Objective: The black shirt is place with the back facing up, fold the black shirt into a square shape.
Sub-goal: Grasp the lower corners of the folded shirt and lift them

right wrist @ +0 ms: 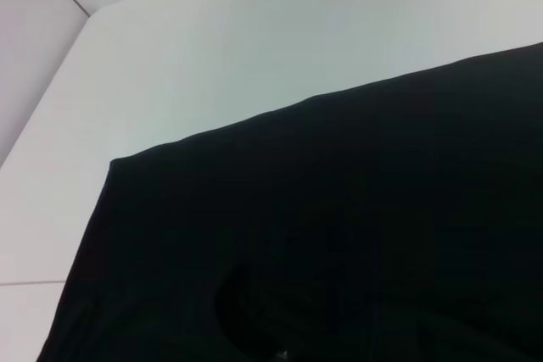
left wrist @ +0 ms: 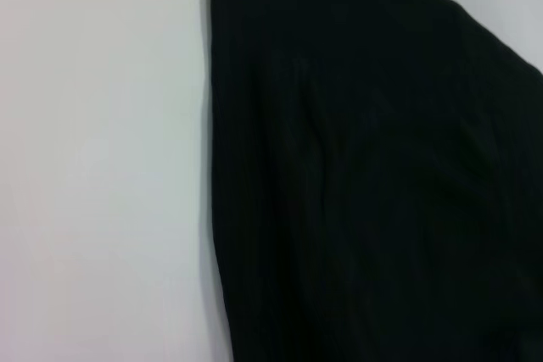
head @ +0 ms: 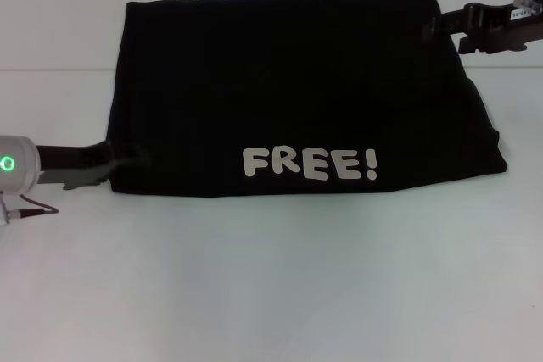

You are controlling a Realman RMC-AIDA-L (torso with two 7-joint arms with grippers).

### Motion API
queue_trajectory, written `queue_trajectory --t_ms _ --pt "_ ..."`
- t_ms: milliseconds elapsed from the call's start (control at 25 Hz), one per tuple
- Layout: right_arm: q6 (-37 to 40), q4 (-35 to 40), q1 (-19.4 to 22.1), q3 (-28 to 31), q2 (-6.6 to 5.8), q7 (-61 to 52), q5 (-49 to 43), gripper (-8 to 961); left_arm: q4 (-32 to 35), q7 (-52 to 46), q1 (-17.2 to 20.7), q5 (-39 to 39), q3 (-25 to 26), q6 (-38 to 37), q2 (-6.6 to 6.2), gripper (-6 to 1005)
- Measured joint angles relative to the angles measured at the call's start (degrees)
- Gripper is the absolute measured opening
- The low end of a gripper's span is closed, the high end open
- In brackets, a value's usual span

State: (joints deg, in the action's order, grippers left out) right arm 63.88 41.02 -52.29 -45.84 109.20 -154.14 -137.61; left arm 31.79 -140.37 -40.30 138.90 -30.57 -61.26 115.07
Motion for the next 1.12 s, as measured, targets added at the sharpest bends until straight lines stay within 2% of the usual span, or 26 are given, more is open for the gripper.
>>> queue_trajectory --t_ms 280,600,800,1120 --pt "-0.1 0.0 0.4 0.1 -0.04 0.1 0.3 781 -0.7 -0.3 -0.2 0.0 -1.7 0.4 0.62 641" --pt "1.1 0.0 0.9 0.0 -0.18 0.2 0.1 772 -0.2 -1.2 0.0 0.1 -1.8 0.0 0.72 460" --pt "2.0 0.0 1.6 -0.1 -0.59 0.3 0.1 767 -0.2 -1.2 -0.1 0.1 -1.7 -0.7 0.55 239" --pt "4.4 0.0 5.2 -0.5 -0.91 7.3 -3.1 758 1.1 -1.5 -0.3 -0.9 -1.3 -2.4 0.34 78"
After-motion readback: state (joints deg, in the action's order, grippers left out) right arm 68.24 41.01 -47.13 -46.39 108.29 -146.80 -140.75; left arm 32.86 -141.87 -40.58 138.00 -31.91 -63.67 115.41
